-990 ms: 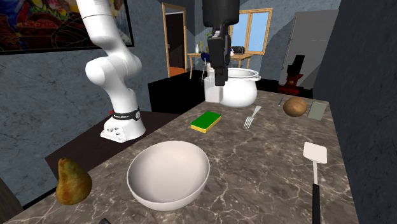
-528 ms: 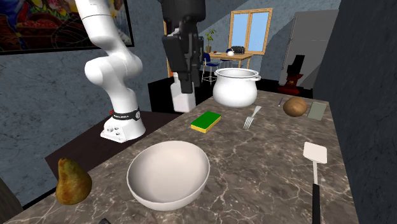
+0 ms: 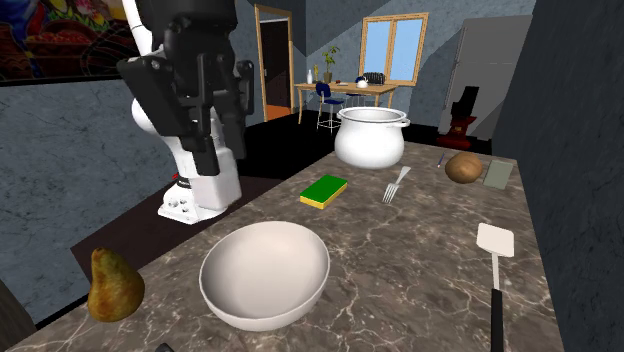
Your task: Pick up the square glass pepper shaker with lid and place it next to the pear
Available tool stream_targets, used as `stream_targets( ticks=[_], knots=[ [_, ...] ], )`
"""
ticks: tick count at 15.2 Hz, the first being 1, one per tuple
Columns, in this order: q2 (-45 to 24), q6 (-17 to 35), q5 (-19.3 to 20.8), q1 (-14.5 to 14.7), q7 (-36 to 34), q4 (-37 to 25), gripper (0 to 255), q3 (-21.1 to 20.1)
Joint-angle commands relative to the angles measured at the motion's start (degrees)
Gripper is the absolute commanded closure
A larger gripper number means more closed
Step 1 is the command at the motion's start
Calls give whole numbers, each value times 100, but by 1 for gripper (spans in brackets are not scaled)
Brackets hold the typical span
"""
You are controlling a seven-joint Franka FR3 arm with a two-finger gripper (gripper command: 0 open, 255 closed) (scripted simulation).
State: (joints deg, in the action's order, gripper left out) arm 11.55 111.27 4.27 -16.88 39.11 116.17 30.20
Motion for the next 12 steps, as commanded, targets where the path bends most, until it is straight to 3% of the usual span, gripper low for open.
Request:
stream_targets(
  ticks=[1,7,12],
  knots=[
    [-81,-30,-40,-97,318,-109,255,191],
    [-611,-120,-374,-391,1354,-647,255,805],
    [-1310,-278,-906,-740,2317,-1296,255,1273]
  ],
)
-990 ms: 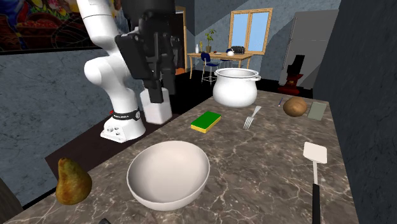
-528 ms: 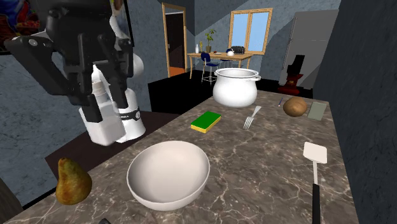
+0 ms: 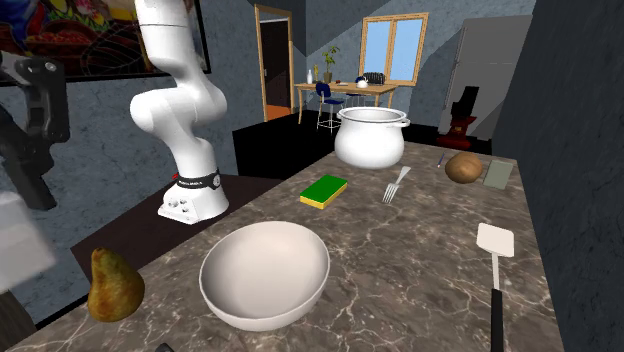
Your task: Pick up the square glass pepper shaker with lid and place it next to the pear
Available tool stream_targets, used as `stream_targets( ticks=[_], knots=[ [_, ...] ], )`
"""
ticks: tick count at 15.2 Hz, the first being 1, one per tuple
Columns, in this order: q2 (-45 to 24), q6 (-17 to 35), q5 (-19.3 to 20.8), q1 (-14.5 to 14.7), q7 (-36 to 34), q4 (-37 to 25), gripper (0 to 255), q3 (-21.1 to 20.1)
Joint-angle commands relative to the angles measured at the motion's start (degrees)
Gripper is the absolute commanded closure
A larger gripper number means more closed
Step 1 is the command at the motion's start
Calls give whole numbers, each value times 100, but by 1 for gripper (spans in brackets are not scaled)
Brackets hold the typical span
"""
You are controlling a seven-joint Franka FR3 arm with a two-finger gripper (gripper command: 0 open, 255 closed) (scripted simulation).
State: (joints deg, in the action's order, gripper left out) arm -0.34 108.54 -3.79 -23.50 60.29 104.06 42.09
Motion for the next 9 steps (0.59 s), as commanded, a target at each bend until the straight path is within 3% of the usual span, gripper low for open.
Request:
stream_targets(
  ticks=[1,5,9],
  knots=[
    [-290,-52,-237,-173,399,-239,255,163],
    [-1141,-351,-922,-754,1278,-1051,255,403],
    [-1153,-50,-942,-759,1311,-759,255,361]
  ],
)
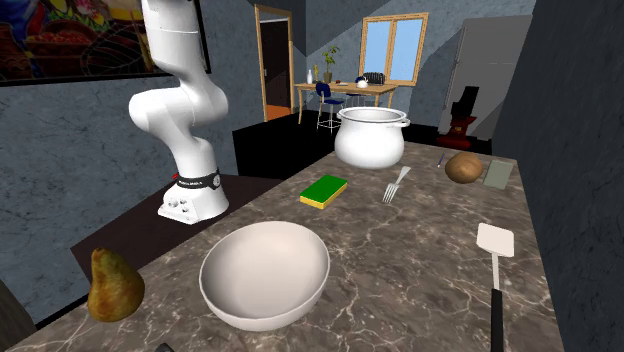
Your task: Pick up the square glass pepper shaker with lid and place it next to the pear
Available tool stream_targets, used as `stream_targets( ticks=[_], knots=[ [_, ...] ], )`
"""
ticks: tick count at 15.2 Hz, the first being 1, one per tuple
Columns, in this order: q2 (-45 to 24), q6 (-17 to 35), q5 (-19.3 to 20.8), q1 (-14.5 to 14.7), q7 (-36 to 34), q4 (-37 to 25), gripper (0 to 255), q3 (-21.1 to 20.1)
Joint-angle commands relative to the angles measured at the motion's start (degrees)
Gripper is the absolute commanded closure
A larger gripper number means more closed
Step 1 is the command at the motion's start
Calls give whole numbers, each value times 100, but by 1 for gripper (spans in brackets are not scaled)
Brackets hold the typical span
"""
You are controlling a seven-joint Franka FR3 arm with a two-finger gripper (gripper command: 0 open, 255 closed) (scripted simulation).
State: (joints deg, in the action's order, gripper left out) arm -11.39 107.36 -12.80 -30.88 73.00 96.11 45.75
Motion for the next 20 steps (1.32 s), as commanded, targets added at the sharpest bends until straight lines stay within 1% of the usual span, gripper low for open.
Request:
stream_targets(
  ticks=[1,10,20],
  knots=[
    [-55,142,-52,-19,52,104,255,-10],
    [-200,777,-213,-29,194,650,255,-64],
    [-491,1430,-518,-106,429,1113,255,-176]
  ],
)
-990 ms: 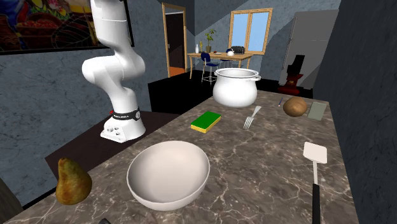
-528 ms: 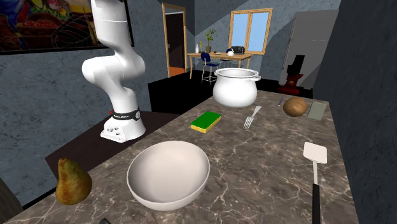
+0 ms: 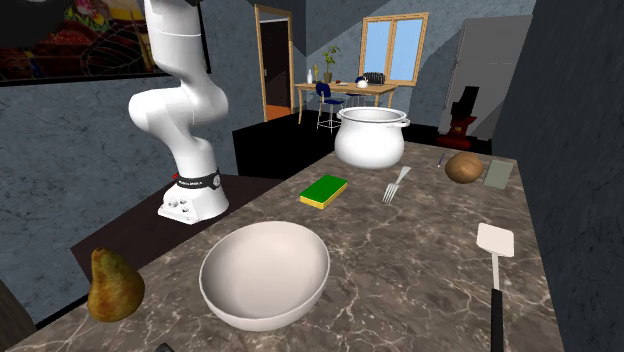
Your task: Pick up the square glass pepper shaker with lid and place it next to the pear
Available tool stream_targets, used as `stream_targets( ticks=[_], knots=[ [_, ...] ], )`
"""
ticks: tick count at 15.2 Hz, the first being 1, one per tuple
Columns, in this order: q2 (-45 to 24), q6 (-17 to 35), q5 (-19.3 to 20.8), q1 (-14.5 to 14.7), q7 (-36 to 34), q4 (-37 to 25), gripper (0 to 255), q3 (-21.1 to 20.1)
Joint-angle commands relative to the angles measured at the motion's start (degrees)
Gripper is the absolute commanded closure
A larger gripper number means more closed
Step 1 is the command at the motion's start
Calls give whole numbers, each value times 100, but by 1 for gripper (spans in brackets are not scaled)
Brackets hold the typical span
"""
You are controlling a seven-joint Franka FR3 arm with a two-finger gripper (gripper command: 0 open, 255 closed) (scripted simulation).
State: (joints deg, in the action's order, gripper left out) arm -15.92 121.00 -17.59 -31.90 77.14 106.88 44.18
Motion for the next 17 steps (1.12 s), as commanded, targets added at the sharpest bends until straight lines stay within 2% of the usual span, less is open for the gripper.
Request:
stream_targets(
  ticks=[1,10,17],
  knots=[
    [-74,129,-75,-15,43,75,255,-34],
    [-433,658,-448,-148,312,356,255,-208],
    [-433,658,-448,-148,312,356,255,-209]
  ],
)
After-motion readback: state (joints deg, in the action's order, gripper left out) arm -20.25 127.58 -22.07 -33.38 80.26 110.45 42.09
